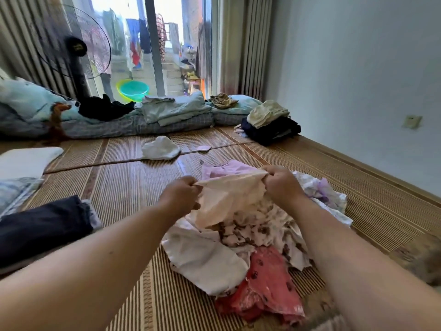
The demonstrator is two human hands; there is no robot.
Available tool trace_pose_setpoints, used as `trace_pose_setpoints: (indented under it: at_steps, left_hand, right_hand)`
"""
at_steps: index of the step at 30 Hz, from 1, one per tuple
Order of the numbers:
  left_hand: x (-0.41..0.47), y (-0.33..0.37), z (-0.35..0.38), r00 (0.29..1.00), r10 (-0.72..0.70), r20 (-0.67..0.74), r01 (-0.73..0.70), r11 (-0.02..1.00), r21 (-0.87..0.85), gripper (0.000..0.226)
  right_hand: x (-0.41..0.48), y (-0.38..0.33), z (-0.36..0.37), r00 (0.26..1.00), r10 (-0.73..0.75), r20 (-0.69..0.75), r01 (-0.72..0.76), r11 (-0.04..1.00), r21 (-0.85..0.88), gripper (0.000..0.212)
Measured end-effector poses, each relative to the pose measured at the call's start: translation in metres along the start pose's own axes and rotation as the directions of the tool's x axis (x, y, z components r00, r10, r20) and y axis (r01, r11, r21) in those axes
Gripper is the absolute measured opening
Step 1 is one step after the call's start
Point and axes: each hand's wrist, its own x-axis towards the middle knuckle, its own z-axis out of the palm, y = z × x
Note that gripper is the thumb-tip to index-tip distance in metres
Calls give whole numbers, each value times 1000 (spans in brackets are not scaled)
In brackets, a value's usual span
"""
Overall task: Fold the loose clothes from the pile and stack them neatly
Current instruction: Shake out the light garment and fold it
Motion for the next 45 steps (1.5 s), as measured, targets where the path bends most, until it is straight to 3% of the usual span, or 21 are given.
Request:
trace_pose_setpoints:
  at_steps: [6, 11, 16, 18, 20, 22, 24, 27, 29, 32, 36, 39, 45]
  left_hand:
    - [-32, 49, -60, 985, 150, -88, -168, 955, -243, 21]
    - [-70, 63, -110, 920, 331, -209, -355, 931, -89, 13]
    - [-121, 32, -121, 955, 284, -88, -285, 959, 1, 119]
    - [-136, 13, -117, 974, 215, -68, -210, 974, 82, 135]
    - [-148, -6, -116, 992, 124, -9, -123, 989, 82, 119]
    - [-161, -22, -121, 992, 77, 105, -78, 997, 9, 75]
    - [-173, -37, -134, 992, 65, 110, -53, 993, -103, 41]
    - [-188, -50, -173, 997, 48, 68, -34, 979, -200, 28]
    - [-193, -58, -210, 999, 38, 18, -35, 989, -147, 10]
    - [-195, -74, -274, 986, 97, -136, -87, 993, 76, 22]
    - [-181, -100, -357, 951, 98, -293, -60, 989, 134, 49]
    - [-158, -123, -419, 929, 34, -368, 35, 983, 181, 37]
    - [-148, -132, -470, 900, 113, -421, 36, 943, 330, 11]
  right_hand:
    - [-5, -106, -46, 990, -134, -39, 138, 977, 161, 27]
    - [-28, -201, -59, 983, -159, -93, 175, 963, 203, 32]
    - [-52, -281, -63, 979, -166, -118, 191, 951, 244, 33]
    - [-62, -304, -63, 971, -201, -129, 230, 934, 273, 28]
    - [-71, -322, -63, 964, -219, -149, 254, 924, 286, 23]
    - [-79, -333, -62, 966, -198, -166, 243, 914, 324, 19]
    - [-85, -335, -60, 974, -169, -152, 210, 923, 321, 19]
    - [-89, -324, -54, 989, -114, -99, 139, 943, 302, 21]
    - [-88, -312, -49, 995, -75, -72, 93, 953, 287, 26]
    - [-83, -294, -37, 999, -33, -40, 43, 962, 271, 31]
    - [-78, -274, -15, 996, 25, 89, -49, 959, 280, 28]
    - [-76, -263, 3, 979, 54, 194, -111, 949, 295, 27]
    - [-71, -247, 29, 922, -23, 386, -103, 947, 303, 27]
